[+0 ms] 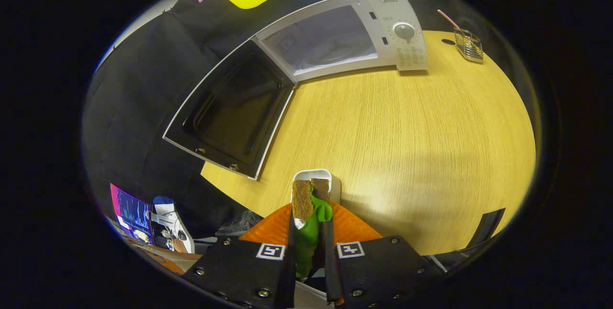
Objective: Open the microwave, put the food inside, and close the microwave door.
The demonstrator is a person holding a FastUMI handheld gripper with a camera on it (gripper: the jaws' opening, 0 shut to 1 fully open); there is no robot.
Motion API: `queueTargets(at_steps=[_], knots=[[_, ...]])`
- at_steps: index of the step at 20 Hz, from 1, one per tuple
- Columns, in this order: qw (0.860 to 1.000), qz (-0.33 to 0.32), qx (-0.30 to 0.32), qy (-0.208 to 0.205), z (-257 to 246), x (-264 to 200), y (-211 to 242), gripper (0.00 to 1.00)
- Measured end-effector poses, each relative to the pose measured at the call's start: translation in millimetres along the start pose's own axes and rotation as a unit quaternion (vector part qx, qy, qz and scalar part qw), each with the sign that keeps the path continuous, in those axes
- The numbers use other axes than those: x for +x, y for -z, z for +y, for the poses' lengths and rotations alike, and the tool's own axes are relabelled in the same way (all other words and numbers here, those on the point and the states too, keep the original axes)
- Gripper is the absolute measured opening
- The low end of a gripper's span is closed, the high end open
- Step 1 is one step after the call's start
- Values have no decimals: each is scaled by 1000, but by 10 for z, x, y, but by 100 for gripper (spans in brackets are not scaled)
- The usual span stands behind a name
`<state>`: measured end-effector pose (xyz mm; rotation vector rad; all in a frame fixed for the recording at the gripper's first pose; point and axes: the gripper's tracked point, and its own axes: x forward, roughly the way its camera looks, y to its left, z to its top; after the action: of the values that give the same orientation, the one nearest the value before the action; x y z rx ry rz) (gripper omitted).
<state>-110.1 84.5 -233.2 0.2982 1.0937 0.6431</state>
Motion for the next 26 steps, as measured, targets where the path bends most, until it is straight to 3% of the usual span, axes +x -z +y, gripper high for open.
queueTargets(at_steps=[5,11,17,26], knots=[[997,-67,22,-15,280,-91,-544,25],[990,-133,55,-14,399,106,-1180,25],[966,-220,129,-35,422,430,-1909,25],[928,-315,196,-26,211,1008,-2656,25]])
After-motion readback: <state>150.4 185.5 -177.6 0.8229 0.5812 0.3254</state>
